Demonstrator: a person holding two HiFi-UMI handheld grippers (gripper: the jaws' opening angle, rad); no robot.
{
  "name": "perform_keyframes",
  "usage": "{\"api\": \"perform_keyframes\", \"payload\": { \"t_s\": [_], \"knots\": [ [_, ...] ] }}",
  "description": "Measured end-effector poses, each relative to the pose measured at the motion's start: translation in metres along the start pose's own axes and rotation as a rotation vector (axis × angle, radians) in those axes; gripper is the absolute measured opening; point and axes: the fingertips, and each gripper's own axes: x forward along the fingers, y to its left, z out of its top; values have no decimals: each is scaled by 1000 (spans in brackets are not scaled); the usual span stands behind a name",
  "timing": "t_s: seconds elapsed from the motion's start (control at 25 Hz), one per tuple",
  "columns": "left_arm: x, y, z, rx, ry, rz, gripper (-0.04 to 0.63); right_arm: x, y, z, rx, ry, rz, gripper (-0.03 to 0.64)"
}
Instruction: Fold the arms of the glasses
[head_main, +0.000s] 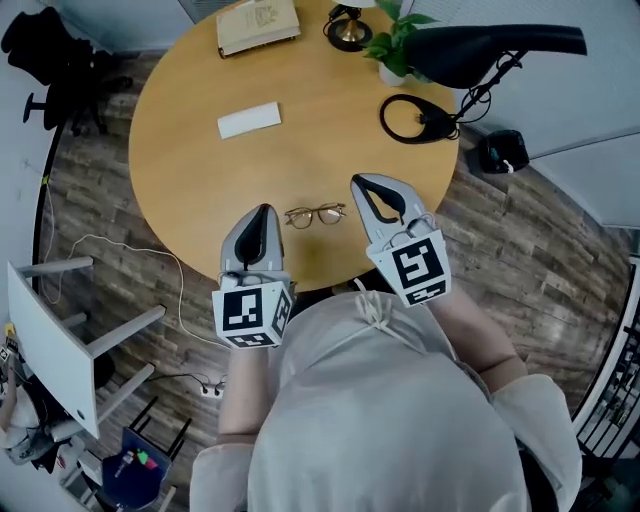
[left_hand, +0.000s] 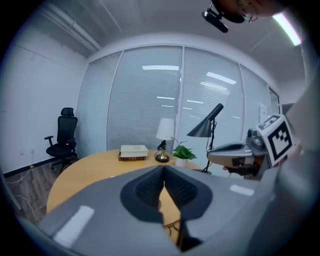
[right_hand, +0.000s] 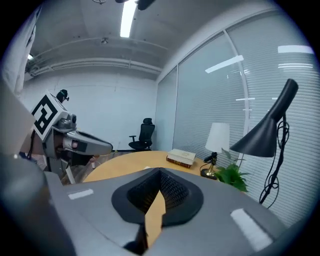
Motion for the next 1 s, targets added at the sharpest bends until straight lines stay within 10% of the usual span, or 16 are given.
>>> {"api": "perform_keyframes", "payload": {
  "t_s": [1.0],
  "knots": [
    [2,-21,8,11,-13,-37,6,-21,-5,4,23,-19,-48,-3]
  ]
}}
